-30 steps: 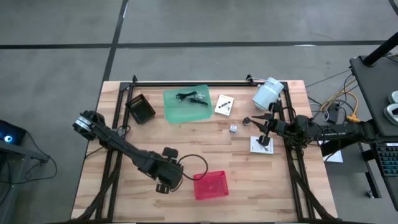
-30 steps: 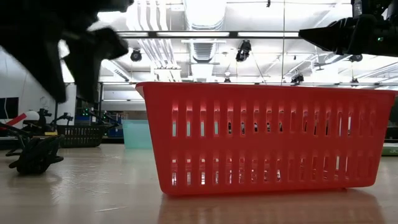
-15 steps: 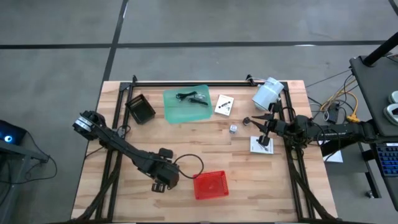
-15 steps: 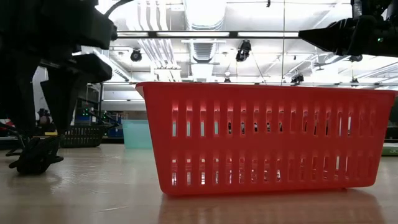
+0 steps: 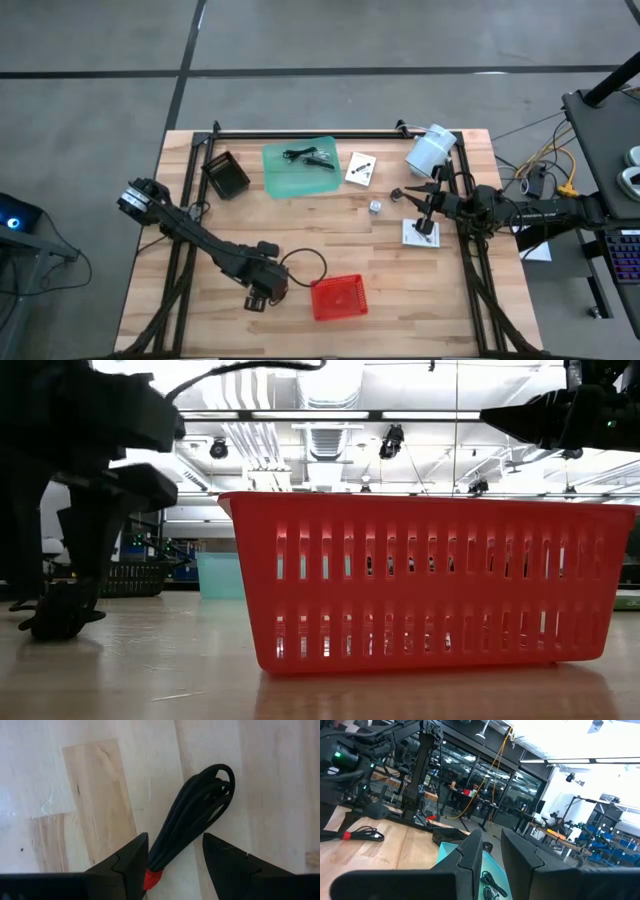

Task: Pick and place items into bin
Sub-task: Put the black charger cable into the green bin

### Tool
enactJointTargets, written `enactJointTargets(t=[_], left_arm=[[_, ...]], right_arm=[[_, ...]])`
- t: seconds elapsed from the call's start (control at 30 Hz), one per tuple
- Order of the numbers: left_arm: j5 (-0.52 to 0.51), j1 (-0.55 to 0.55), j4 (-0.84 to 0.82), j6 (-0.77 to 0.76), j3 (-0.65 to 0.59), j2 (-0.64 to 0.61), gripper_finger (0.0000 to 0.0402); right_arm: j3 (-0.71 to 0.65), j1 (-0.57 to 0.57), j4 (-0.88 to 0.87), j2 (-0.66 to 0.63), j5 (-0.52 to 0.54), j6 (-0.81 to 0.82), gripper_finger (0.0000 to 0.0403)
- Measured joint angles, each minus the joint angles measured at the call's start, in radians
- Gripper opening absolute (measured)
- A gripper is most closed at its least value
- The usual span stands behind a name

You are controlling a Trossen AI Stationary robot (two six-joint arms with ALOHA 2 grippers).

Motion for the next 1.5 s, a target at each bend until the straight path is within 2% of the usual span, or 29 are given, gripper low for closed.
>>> enactJointTargets(t=[0.4,0.53,0.8,1.5], left_arm=[[0.022,0.0,0.013,0.002,-0.025,0.049,0.0163],[0.025,0.0,0.023,0.003,-0.028,0.046,0.0126],[0.039,0.01,0.025,0.008,-0.028,0.042,0.0017],[0.037,0.084,0.021,0.004,0.034,0.024,0.0017]], right_arm=[[0.0,-0.002,-0.009,0.0,-0.001,0.0,0.0059],[0.0,-0.002,-0.015,0.0,0.0,-0.003,0.0059],[0.0,-0.002,-0.016,0.0,0.0,-0.015,0.0059],[0.0,-0.001,-0.016,0.0,0.0,-0.016,0.0059]])
